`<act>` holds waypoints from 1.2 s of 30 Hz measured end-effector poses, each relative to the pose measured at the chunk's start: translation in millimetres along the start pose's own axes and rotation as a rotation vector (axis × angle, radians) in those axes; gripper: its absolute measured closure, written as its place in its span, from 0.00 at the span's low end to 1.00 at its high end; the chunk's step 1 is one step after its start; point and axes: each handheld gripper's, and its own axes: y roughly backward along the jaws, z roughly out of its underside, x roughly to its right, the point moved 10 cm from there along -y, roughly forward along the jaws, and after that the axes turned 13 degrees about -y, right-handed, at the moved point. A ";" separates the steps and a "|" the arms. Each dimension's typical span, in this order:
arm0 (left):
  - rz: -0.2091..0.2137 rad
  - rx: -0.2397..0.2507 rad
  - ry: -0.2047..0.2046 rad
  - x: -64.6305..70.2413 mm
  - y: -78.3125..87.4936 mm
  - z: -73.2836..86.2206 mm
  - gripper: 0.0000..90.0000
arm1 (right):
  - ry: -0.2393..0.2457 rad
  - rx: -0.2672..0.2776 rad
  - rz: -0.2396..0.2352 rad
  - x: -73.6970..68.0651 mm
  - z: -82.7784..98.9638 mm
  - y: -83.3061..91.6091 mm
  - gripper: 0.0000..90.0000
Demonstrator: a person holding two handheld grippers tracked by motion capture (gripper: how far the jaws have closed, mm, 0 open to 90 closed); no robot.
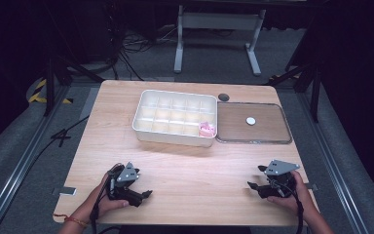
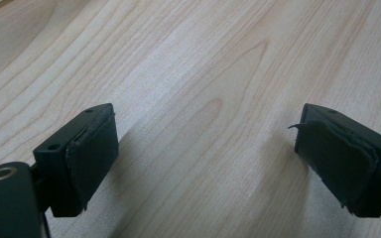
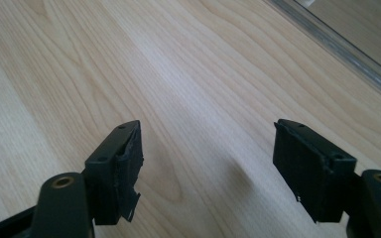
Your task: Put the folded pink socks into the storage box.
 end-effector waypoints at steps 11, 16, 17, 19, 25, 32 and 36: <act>-0.002 -0.002 -0.001 -0.8 -0.2 -0.2 0.11 | -0.145 0.062 -0.043 4.0 21.9 1.8 0.27; -0.001 -0.005 -0.003 -1.3 -0.8 -0.6 0.09 | -0.149 0.064 -0.047 5.0 22.6 2.7 0.27; -0.002 -0.007 -0.005 -1.5 -0.8 -0.5 0.09 | -0.146 0.064 -0.044 5.0 22.6 2.6 0.27; -0.001 -0.007 -0.006 -1.6 -1.0 -0.5 0.09 | -0.145 0.064 -0.042 5.1 22.6 2.5 0.27; -0.010 -0.010 -0.001 -1.8 -1.5 -0.6 0.08 | -0.152 0.063 -0.041 5.6 22.4 2.3 0.27; -0.006 -0.014 -0.005 -2.1 -1.7 -0.6 0.08 | -0.156 0.063 -0.034 6.4 22.2 2.0 0.26; -0.002 -0.010 -0.002 -1.9 -2.9 -1.6 0.07 | -0.157 0.063 -0.035 6.4 22.3 2.0 0.26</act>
